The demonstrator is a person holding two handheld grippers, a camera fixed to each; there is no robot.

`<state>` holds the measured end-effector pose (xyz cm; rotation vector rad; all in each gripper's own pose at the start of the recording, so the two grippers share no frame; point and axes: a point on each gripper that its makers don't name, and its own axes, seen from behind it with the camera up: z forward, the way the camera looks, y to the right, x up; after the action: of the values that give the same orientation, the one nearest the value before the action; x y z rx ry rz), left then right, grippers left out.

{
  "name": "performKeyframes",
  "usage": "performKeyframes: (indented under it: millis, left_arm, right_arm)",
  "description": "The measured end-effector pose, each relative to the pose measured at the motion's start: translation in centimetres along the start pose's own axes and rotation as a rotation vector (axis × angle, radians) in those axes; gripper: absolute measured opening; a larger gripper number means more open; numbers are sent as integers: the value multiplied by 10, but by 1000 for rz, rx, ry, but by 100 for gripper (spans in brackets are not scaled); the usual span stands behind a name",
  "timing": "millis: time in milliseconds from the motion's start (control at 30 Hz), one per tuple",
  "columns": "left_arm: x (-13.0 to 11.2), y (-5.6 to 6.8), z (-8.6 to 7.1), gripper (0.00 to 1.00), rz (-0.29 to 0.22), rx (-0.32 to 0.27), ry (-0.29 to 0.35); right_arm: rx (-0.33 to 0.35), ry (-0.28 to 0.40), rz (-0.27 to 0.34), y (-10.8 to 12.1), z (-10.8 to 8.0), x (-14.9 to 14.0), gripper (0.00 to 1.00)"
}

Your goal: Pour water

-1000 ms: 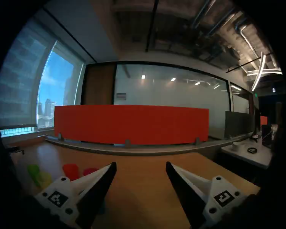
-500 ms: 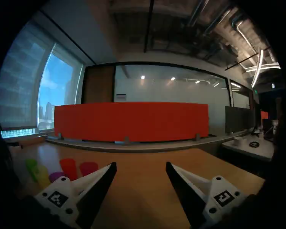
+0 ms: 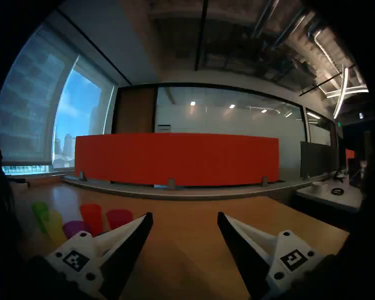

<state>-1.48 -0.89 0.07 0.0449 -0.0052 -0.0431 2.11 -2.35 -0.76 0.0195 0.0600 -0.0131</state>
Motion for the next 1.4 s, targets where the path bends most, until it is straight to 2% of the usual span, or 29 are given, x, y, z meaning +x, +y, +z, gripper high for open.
performKeyframes:
  millis: [433, 1000, 1400]
  left_arm:
    - [0, 1, 0, 86, 0, 0, 0]
    - [0, 1, 0, 86, 0, 0, 0]
    - [-1, 0, 0, 86, 0, 0, 0]
  right_arm:
    - [-3, -23, 18, 1, 11, -9, 100]
    - [-12, -46, 20, 9, 16, -29, 100]
    - [-11, -36, 23, 11, 13, -26, 100]
